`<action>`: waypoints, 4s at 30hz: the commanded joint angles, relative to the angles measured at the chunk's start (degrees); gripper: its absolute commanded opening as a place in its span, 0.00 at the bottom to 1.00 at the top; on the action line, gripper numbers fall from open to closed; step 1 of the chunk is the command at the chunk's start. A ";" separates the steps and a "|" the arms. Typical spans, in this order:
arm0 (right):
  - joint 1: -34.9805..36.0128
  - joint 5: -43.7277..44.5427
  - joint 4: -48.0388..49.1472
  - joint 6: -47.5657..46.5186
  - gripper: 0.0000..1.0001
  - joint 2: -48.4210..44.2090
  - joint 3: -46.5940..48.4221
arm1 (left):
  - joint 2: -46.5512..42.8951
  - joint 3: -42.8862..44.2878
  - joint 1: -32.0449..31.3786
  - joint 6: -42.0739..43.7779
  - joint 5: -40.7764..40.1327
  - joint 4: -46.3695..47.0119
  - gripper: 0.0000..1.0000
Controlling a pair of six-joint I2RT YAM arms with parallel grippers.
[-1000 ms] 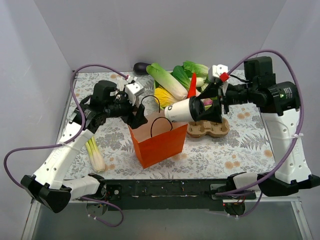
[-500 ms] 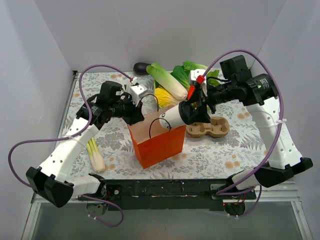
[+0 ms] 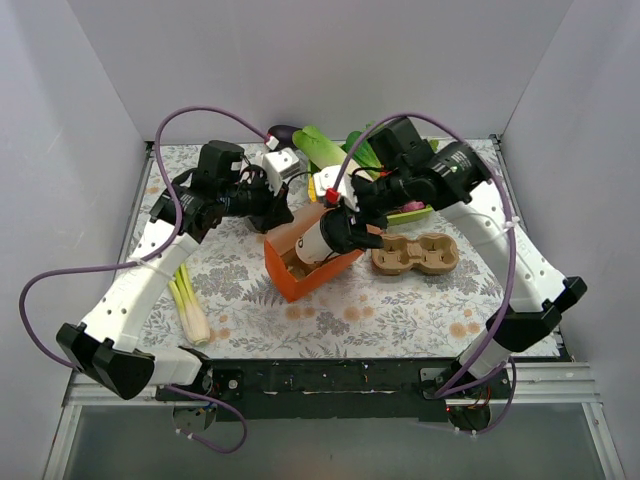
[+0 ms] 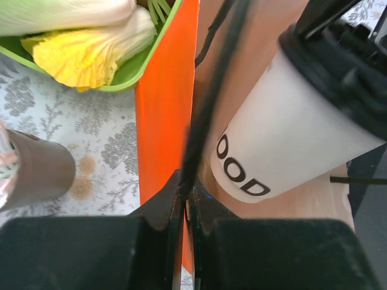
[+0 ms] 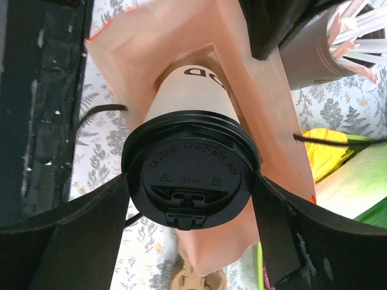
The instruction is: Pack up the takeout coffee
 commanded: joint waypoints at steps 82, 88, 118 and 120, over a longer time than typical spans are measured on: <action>12.56 30.76 26.38 -29.53 0.01 -14.21 -41.88 | -7.55 -11.78 0.96 -3.25 3.77 4.33 0.64; 12.65 30.32 25.85 -31.29 0.01 -14.56 -43.72 | -6.50 -11.42 0.96 -2.90 3.68 3.89 0.64; 12.56 26.53 27.25 -39.29 0.01 -12.98 -46.28 | -1.05 -6.85 0.96 0.17 2.10 -6.56 0.64; 12.56 27.77 27.52 -39.55 0.01 -12.37 -46.10 | -0.96 -6.59 1.05 0.53 1.84 -6.74 0.64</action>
